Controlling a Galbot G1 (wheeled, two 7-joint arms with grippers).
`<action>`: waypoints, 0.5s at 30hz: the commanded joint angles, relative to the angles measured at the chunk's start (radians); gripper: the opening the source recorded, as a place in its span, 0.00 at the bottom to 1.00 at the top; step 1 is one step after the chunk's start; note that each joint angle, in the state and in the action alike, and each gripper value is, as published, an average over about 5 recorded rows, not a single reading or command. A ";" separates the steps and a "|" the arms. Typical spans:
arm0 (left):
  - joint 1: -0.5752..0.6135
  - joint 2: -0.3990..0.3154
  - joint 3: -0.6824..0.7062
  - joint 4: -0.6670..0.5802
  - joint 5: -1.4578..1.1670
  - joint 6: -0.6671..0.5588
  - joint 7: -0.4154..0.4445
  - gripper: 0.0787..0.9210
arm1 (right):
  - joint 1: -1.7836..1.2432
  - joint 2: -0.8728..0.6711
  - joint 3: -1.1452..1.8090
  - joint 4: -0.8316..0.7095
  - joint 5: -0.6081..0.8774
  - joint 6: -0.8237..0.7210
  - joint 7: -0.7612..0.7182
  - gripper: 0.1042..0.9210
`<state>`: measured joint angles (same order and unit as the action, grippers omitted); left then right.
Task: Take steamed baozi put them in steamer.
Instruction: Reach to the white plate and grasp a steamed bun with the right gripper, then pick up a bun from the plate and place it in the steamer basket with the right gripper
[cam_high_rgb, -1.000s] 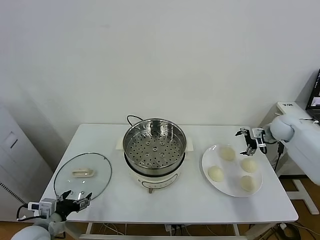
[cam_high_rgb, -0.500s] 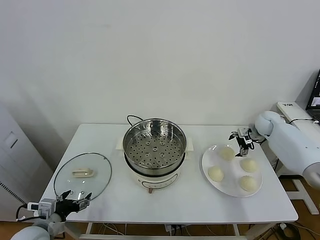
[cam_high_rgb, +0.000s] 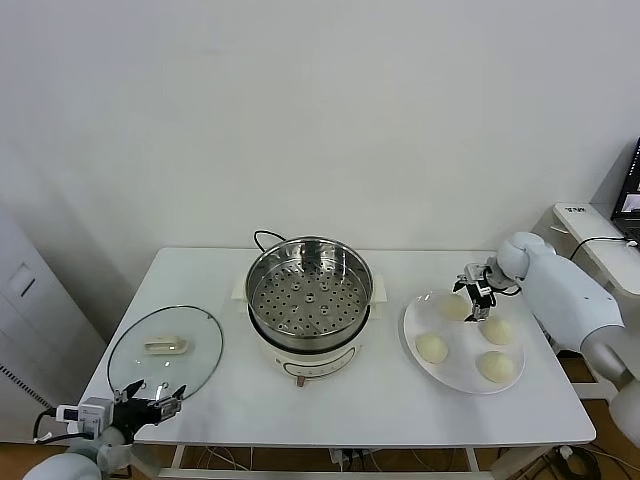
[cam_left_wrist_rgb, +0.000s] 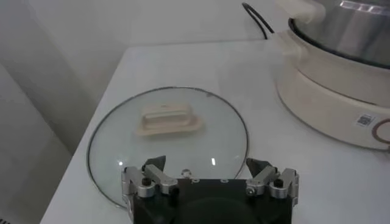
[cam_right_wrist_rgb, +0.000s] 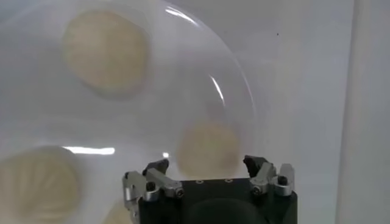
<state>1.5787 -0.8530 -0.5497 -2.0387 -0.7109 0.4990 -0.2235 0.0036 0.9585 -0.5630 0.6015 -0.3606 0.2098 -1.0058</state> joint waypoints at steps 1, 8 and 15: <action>0.002 -0.001 0.001 -0.008 0.002 -0.001 -0.001 0.88 | -0.003 0.034 0.038 -0.065 -0.023 0.000 0.010 0.70; 0.004 0.000 0.002 -0.018 0.002 0.001 -0.002 0.88 | -0.002 0.048 0.049 -0.078 -0.016 -0.001 -0.006 0.57; 0.008 -0.003 0.000 -0.019 0.002 0.003 -0.009 0.88 | 0.010 0.031 0.011 -0.042 0.012 -0.008 -0.034 0.54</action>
<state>1.5850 -0.8545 -0.5485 -2.0566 -0.7091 0.5008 -0.2290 0.0120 0.9874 -0.5412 0.5555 -0.3599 0.2036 -1.0282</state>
